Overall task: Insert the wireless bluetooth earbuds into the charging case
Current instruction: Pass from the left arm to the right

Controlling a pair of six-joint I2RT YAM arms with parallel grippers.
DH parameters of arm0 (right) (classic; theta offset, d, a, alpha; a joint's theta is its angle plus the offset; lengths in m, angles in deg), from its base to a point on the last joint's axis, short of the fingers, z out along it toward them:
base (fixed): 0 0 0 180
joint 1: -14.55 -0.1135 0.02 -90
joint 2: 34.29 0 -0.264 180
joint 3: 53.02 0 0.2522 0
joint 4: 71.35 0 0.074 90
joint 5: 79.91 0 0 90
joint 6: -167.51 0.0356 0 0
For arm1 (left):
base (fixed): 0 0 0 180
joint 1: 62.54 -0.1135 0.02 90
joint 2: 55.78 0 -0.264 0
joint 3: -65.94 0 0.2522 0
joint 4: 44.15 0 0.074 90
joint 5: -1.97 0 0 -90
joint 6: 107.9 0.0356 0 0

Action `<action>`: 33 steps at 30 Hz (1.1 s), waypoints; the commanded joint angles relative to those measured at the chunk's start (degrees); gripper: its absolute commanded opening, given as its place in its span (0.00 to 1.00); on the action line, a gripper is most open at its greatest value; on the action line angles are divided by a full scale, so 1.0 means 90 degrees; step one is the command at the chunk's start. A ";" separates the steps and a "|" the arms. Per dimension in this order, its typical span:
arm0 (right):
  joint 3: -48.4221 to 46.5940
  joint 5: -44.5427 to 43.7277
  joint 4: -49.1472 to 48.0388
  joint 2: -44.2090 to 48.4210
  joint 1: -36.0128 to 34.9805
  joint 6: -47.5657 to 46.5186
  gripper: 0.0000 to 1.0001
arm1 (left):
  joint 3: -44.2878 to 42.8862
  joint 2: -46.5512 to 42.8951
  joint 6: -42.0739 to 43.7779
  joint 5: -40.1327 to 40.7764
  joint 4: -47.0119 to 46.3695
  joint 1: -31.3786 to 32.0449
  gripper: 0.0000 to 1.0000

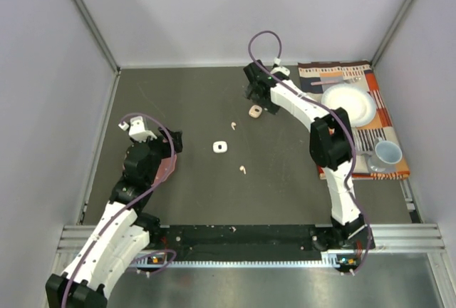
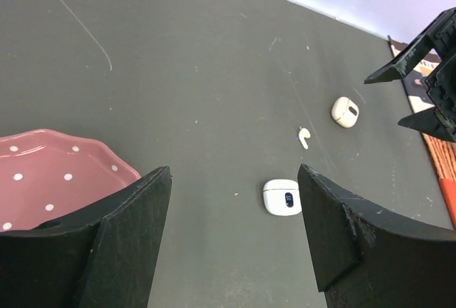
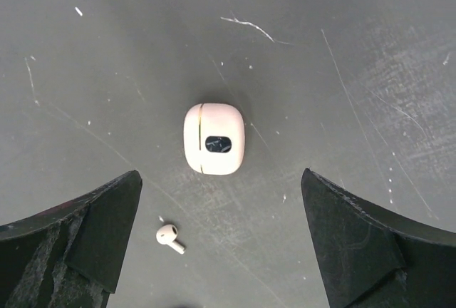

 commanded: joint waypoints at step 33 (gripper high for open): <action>-0.1902 -0.0140 0.0665 -0.1998 0.0100 -0.0350 0.66 | -0.0072 0.0278 0.0076 -0.0048 -0.0179 -0.0413 0.78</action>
